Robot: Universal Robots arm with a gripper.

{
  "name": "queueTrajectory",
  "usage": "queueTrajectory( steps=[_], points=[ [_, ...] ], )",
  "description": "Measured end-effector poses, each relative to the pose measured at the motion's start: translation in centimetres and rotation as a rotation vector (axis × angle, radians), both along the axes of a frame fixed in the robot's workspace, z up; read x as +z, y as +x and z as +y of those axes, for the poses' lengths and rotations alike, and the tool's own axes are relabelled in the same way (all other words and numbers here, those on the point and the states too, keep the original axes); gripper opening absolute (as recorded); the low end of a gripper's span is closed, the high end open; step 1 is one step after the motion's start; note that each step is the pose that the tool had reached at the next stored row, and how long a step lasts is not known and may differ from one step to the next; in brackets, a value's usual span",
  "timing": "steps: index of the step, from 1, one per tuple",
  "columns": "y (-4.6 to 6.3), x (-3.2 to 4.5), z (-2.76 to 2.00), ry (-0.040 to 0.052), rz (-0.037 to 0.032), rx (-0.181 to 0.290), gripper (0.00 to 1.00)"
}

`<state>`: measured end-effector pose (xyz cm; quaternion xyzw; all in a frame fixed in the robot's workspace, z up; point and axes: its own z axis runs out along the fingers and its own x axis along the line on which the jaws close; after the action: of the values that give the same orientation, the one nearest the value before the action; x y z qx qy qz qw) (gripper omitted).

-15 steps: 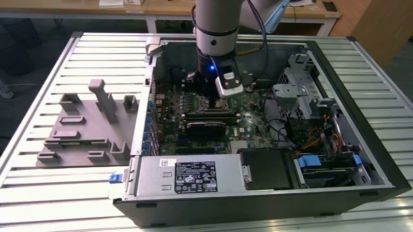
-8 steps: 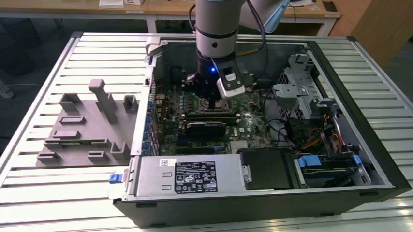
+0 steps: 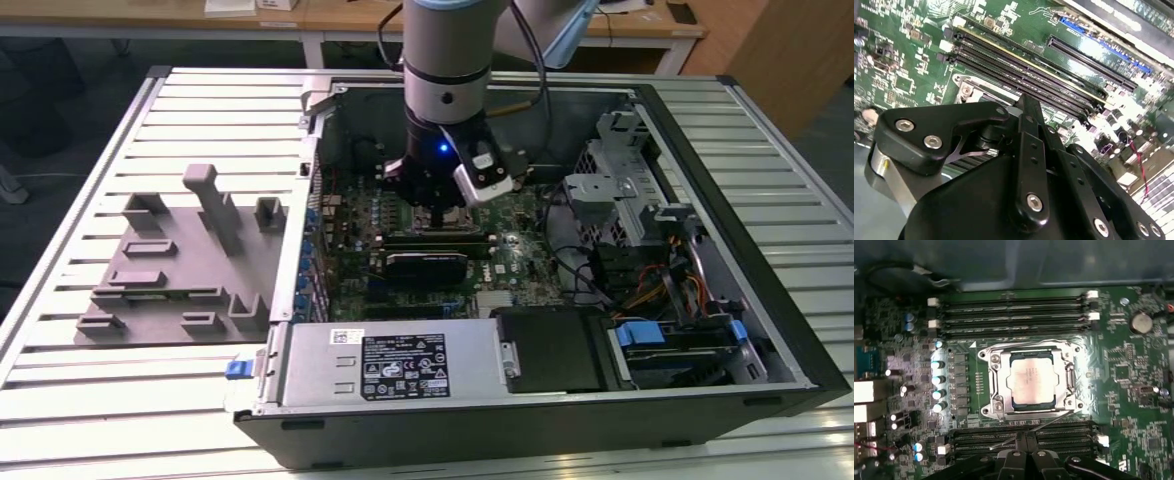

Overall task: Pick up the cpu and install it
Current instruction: 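Install the second cpu locking lever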

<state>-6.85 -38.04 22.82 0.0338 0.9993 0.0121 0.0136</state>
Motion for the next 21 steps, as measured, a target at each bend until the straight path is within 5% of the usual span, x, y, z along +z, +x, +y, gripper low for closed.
queueTrajectory(
  steps=[14,21],
  points=[
    [-0.55,-0.65,-0.10,0.0017,-0.0001,0.124,0.11],
    [-0.62,-0.89,-0.24,0.0130,-0.0006,0.148,0.11]
  ],
)
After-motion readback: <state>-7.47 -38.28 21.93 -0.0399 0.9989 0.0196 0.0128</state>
